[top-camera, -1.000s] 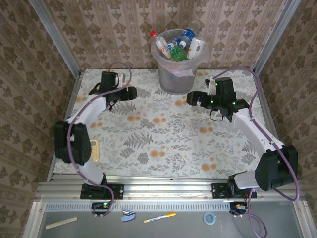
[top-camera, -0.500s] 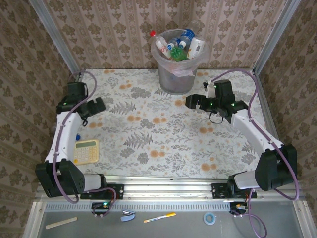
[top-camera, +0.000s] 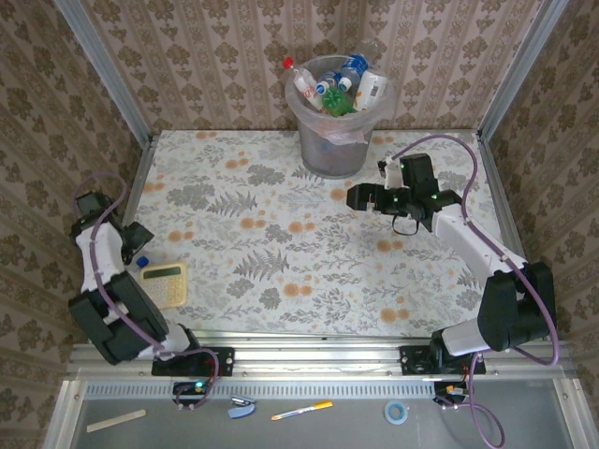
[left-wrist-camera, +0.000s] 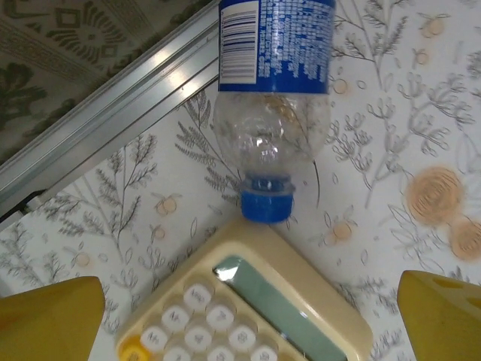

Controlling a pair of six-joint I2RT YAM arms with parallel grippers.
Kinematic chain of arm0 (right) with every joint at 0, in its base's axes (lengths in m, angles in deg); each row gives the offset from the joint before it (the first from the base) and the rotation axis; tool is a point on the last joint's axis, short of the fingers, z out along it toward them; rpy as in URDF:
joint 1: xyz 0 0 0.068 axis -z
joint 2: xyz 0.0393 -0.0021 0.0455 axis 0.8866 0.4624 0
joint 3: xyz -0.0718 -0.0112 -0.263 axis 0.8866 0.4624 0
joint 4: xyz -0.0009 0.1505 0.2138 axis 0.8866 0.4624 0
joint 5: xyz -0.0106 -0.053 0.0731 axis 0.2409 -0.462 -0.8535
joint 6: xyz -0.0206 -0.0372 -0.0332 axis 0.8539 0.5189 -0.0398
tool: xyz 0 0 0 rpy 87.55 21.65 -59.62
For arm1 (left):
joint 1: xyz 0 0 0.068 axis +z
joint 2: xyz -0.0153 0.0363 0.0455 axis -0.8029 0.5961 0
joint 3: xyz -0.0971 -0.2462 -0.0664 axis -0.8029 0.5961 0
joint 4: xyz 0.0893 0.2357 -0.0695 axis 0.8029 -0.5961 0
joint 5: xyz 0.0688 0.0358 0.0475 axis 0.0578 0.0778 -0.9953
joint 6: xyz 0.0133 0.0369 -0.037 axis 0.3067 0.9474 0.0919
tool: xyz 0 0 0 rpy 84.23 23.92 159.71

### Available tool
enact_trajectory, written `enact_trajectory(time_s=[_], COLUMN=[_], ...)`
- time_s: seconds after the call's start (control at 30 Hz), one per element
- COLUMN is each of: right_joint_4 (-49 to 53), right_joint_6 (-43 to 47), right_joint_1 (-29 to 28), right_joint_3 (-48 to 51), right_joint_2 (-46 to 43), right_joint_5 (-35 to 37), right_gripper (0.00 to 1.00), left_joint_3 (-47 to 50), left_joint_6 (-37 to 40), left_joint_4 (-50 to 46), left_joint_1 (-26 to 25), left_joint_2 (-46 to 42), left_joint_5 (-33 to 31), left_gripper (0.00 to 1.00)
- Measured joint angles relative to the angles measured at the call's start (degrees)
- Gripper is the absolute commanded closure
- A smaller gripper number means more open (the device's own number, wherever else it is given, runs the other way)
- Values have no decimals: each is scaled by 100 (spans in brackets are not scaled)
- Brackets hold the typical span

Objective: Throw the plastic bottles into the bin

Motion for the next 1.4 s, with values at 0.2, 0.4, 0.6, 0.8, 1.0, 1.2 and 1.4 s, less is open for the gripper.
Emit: enact_trajectory(time_s=[0.2, 0.4, 0.6, 0.8, 1.0, 1.2, 1.4], right_joint_4=[20, 17, 22, 24, 22, 9, -481], right_joint_6=[44, 68, 70, 68, 61, -28, -433], right_joint_1=[0, 0, -15, -37, -37, -37, -39], right_joint_3=[90, 118, 153, 160, 160, 101, -203], right_joint_2=[-4, -22, -22, -22, -22, -22, -22], right_joint_5=[-46, -122, -160, -160, -157, -227, -719], right_gripper=[0, 0, 0, 0, 0, 0, 0], left_joint_3=[-343, -734, -925, -925, -588, -136, -212], left_joint_6=[22, 109, 267, 382, 433, 634, 1126], left_joint_4=[485, 1027, 1460, 1661, 1910, 2013, 2500], left_joint_1=[74, 223, 219, 179, -149, -1263, -3335], left_joint_2=[1071, 1792, 2411, 2610, 2308, 1056, -258], left_joint_5=[28, 116, 402, 680, 824, 1012, 1799], left_gripper=[3, 8, 24, 50, 57, 54, 51])
